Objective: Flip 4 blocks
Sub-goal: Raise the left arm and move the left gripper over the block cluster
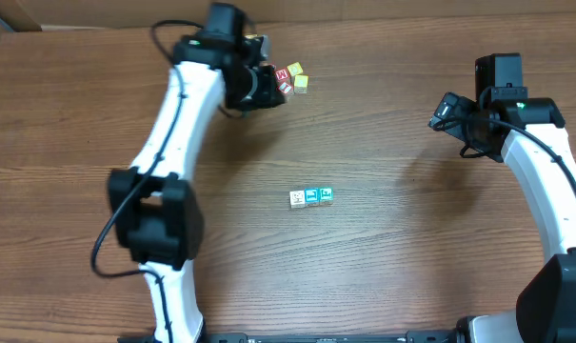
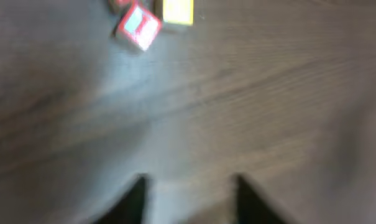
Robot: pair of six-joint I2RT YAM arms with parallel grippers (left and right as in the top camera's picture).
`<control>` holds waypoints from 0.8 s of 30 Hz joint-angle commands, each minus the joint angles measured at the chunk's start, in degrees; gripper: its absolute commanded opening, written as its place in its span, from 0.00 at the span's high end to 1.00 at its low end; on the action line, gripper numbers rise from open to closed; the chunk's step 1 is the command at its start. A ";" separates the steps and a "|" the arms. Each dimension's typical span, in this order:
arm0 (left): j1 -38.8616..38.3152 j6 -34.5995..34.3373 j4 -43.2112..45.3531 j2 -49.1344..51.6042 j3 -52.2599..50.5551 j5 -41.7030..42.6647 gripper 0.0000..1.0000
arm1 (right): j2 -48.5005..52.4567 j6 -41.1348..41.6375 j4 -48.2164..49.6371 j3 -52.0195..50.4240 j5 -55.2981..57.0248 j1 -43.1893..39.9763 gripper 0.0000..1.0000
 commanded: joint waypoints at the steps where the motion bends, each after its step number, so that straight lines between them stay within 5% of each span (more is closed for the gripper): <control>1: -3.32 -1.11 4.81 2.99 0.87 -12.90 0.23 | -0.31 -0.17 0.26 0.50 0.17 -0.11 0.00; 10: -7.15 11.17 16.50 10.69 0.87 -25.22 0.32 | -0.31 -0.17 0.28 0.50 0.17 -0.11 0.00; 24: -5.92 22.88 22.10 18.05 0.87 -24.11 0.31 | -0.31 -0.17 0.28 0.50 0.17 -0.11 0.00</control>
